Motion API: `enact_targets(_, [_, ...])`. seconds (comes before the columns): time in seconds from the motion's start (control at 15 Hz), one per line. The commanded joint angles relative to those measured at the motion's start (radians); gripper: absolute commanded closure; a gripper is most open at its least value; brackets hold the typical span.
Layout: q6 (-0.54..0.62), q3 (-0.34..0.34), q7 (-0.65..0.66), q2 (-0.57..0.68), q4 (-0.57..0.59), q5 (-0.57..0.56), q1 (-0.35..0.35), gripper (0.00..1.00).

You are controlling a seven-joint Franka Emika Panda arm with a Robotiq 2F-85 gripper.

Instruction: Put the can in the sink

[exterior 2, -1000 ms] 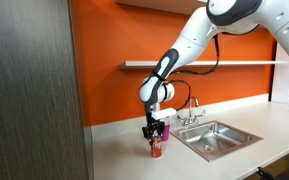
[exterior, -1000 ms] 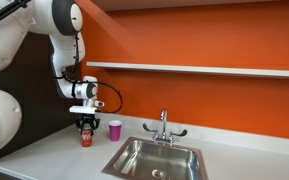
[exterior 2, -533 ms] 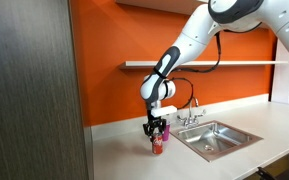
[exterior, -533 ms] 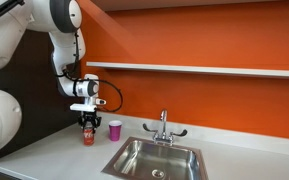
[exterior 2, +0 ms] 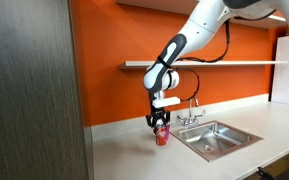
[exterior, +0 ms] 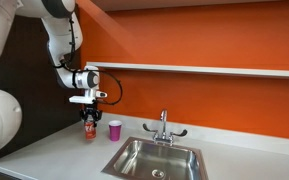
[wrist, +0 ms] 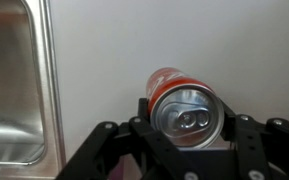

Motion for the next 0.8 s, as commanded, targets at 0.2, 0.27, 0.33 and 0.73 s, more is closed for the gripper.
enact_targets(0.2, [-0.022, -0.039, 0.074, -0.152, -0.123, 0.004, -0.031, 0.62])
enact_targets(0.27, [-0.019, -0.047, 0.078, -0.168, -0.143, 0.009, -0.041, 0.62])
enact_targets(0.33, [-0.014, -0.054, 0.081, -0.180, -0.160, 0.011, -0.051, 0.62])
enact_targets(0.73, [0.004, -0.104, 0.082, -0.255, -0.262, 0.022, -0.125, 0.62])
